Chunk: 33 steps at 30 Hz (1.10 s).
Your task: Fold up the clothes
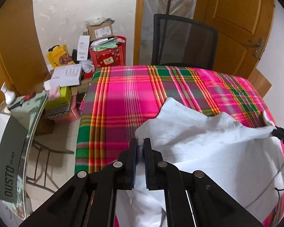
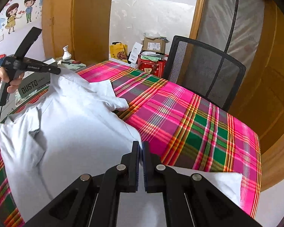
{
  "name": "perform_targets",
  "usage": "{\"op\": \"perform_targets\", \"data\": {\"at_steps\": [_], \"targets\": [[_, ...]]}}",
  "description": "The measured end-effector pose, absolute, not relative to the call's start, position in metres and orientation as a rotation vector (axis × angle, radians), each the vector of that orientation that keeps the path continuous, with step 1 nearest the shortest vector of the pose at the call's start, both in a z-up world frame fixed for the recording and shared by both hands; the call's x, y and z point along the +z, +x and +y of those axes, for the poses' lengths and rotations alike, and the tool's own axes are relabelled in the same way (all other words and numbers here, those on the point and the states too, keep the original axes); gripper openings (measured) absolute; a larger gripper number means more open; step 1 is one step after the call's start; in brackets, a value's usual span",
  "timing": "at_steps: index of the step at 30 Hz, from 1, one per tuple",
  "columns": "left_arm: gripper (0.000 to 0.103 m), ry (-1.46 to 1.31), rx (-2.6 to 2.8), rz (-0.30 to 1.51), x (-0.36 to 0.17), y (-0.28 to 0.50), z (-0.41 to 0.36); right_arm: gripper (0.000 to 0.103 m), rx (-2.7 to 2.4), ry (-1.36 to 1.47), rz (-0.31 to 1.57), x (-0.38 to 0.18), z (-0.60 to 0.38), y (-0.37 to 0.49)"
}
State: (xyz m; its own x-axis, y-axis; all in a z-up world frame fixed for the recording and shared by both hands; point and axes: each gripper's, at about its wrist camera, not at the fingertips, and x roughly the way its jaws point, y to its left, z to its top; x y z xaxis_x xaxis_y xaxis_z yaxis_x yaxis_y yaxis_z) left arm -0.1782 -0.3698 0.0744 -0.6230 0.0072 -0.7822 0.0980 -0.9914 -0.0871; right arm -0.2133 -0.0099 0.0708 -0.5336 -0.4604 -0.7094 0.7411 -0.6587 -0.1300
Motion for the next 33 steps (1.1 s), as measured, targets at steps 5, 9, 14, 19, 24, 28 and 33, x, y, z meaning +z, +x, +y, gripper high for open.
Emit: {"op": "perform_targets", "data": {"at_steps": [5, 9, 14, 19, 24, 28, 33], "targets": [[0.007, 1.32, -2.834, 0.185, 0.074, -0.157, -0.369, 0.004, -2.178, 0.848, 0.607, 0.064, -0.012, -0.187], [0.007, 1.347, -2.843, 0.171, 0.062, -0.141, -0.368, 0.004, -2.156, 0.888, 0.618, 0.048, -0.014, -0.173], [0.007, 1.418, -2.8, 0.224, 0.043, -0.134, -0.372, 0.004, -2.134, 0.932, 0.644, 0.03, -0.021, -0.166], [0.007, 1.376, -2.831, 0.273, 0.047, -0.124, -0.374, 0.004, -2.155, 0.942, 0.64, 0.03, -0.017, -0.165], [0.007, 1.418, -2.812, 0.286, 0.038, -0.116, -0.374, 0.004, -2.177, 0.977, 0.602, 0.027, -0.011, -0.17], [0.007, 1.462, -2.794, 0.291, 0.024, -0.111, -0.37, 0.004, -2.168, 1.027, 0.589, 0.015, -0.012, -0.173], [0.008, 1.482, -2.771, 0.327, 0.018, -0.109, -0.373, 0.004, -2.164, 1.051, 0.573, 0.011, -0.011, -0.174]]}}
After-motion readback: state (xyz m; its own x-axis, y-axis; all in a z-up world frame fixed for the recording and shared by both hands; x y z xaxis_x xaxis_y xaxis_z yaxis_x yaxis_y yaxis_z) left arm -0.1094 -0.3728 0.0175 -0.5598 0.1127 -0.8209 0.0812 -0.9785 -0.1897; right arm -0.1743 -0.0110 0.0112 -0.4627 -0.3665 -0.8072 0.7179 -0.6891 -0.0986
